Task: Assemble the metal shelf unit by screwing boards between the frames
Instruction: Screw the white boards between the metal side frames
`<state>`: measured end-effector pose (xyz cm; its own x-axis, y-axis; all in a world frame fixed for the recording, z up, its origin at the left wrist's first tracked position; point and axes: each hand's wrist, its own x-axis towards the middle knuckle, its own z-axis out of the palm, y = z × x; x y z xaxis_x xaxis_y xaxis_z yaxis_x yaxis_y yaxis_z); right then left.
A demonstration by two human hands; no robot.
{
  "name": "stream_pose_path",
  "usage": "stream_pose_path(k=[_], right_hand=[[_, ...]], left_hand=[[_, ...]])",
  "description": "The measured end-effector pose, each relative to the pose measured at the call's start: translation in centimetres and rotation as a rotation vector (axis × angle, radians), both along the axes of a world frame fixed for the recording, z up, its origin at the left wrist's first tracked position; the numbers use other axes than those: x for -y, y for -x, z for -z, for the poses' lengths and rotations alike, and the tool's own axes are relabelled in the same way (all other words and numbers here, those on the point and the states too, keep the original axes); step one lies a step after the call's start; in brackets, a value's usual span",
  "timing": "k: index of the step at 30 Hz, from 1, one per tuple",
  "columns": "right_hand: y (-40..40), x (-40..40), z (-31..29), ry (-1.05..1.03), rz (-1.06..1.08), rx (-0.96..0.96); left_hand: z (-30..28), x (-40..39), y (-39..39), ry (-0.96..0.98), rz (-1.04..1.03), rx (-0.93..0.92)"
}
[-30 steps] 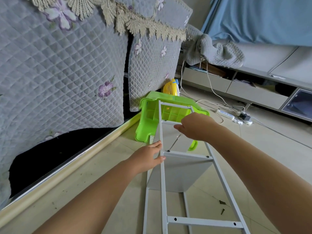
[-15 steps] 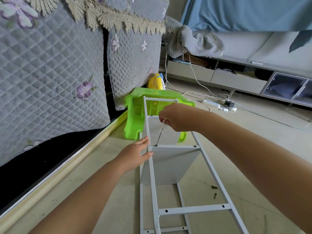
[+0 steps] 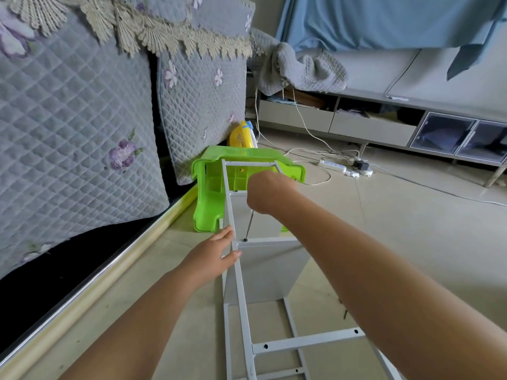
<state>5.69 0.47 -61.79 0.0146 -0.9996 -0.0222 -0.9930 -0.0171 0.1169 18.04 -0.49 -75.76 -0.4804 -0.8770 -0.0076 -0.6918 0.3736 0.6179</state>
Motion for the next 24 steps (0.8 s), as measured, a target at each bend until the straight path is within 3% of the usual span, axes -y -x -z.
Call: stream_pose_path(k=[10, 13, 20, 22, 24], right_hand=[[1.9, -1.5, -1.1, -0.119, -0.532, -0.596], [0.8, -1.3, -1.6, -0.153, -0.488, -0.519], [1.7, 0.5, -1.7, -0.394, 0.161, 0.223], [1.3, 0.1, -1.9, -0.4, 0.113, 0.168], [0.7, -0.7, -1.6, -0.335, -0.094, -0.092]], left_hand=[[0.2, 0.0, 0.2, -0.029, -0.005, -0.026], [0.1, 0.0, 0.1, -0.037, -0.005, -0.055], [0.2, 0.1, -0.3, -0.046, -0.013, -0.129], [0.1, 0.1, -0.2, -0.043, -0.011, -0.132], [0.1, 0.2, -0.1, -0.044, -0.004, -0.124]])
